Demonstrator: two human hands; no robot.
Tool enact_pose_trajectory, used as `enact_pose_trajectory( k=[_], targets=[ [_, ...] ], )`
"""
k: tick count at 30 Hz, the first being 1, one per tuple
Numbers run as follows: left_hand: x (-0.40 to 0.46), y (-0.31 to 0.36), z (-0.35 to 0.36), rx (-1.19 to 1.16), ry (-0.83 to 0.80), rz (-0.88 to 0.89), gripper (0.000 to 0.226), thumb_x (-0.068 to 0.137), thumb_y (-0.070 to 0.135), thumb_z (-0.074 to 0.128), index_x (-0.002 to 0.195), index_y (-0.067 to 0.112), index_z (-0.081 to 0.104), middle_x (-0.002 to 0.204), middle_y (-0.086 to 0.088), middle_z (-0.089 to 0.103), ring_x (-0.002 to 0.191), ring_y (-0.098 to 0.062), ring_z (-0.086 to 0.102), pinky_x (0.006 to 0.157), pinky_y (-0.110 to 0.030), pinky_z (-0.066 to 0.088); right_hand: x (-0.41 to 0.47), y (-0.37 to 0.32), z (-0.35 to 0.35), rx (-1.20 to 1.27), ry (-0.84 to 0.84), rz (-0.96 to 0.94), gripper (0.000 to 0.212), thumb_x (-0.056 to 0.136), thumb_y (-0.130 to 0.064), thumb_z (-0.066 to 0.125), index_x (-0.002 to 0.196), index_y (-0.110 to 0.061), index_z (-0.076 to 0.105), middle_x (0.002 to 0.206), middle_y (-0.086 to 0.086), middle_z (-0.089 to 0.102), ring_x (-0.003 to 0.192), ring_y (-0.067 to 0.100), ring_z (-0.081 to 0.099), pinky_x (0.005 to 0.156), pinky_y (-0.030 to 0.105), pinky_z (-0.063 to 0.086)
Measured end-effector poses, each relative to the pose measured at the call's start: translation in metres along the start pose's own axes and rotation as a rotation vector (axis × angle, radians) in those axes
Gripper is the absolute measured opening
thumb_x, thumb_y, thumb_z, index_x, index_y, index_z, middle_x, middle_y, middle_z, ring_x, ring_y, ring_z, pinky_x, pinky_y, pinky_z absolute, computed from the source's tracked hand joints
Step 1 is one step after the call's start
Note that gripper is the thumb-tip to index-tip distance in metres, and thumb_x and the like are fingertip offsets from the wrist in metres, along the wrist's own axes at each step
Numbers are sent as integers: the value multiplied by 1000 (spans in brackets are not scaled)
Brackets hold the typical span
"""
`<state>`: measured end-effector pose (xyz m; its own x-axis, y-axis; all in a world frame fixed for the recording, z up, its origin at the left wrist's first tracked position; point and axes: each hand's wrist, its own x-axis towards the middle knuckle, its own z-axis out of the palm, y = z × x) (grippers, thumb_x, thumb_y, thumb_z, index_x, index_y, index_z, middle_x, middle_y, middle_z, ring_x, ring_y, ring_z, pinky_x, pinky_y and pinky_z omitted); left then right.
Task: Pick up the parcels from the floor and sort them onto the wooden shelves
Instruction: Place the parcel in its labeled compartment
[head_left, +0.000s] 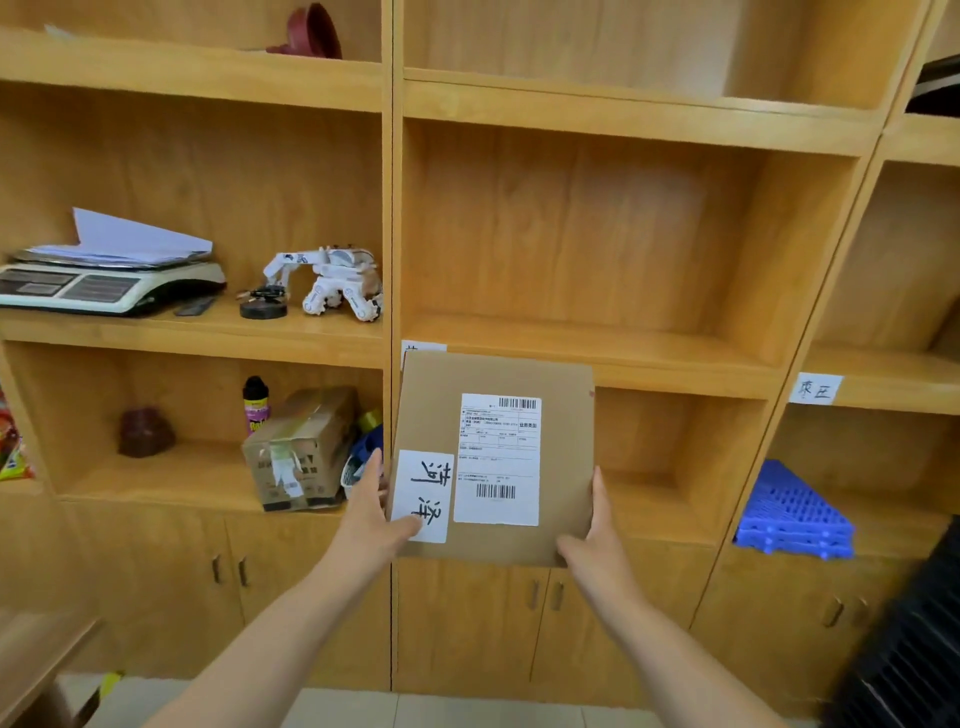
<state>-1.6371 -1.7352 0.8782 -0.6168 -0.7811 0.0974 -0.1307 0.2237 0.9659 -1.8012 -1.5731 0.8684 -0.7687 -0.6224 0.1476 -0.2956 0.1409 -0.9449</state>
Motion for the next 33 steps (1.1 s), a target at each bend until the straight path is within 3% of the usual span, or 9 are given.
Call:
enact_pose_trajectory(
  k=[5,9,13,17,20,22,26,30,33],
  targets=[
    [83,25,26,-25,41,22,93,82,2,64,148,28,2,142,-2,40,117,-15,46,98,-38,43,101,-3,-15,38,-17,-23,93,79,12,45,151,-28,2,147,-10,30,125,8,37,106,28,35],
    [134,30,40,-100,82,50,88,82,0,62,147,26,9,136,6,38,129,-18,38,108,-45,34,165,-9,-17,41,-26,-71,93,79,13,46,151,-27,3,145,-10,33,121,3,37,95,18,31],
    [179,29,40,-93,148,80,81,79,-1,64,144,24,23,141,2,45,126,-16,45,105,-45,40,216,-13,-8,45,-40,-97,93,79,12,45,150,-29,2,148,-8,35,118,10,45,73,12,44],
    [225,34,28,-50,151,154,81,75,-1,65,141,28,29,131,7,54,114,-8,54,91,-32,48,259,-27,5,88,-40,-165,93,79,14,44,151,-28,2,152,-11,29,130,5,36,101,19,35],
    [265,38,21,-13,148,194,88,73,2,69,144,29,22,135,7,49,117,-9,51,91,-30,46,290,-40,17,84,-30,-173,93,82,12,44,150,-31,-2,147,-20,24,127,2,37,85,5,42],
    [290,43,16,-1,143,219,91,75,2,69,146,28,17,135,10,46,117,-8,47,88,-24,44,309,-48,26,85,-10,-189,93,83,11,44,149,-32,-4,141,-25,21,126,1,40,93,12,44],
    [337,50,4,11,104,255,92,78,-2,66,147,27,12,128,10,47,108,-3,47,68,-11,45,351,-61,47,79,22,-217,94,82,10,46,149,-31,-6,153,-18,15,141,5,23,117,32,23],
    [386,54,-11,72,106,300,89,82,1,61,147,30,7,146,6,37,127,-12,40,98,-35,45,392,-70,69,15,113,-230,94,81,8,48,150,-29,-5,158,-9,10,144,10,15,117,28,17],
    [413,52,-17,173,107,381,82,87,2,54,147,30,6,151,7,29,136,-11,29,110,-34,31,416,-73,82,-9,161,-231,89,81,11,43,151,-24,1,156,-4,14,143,9,14,109,18,15]
  ],
)
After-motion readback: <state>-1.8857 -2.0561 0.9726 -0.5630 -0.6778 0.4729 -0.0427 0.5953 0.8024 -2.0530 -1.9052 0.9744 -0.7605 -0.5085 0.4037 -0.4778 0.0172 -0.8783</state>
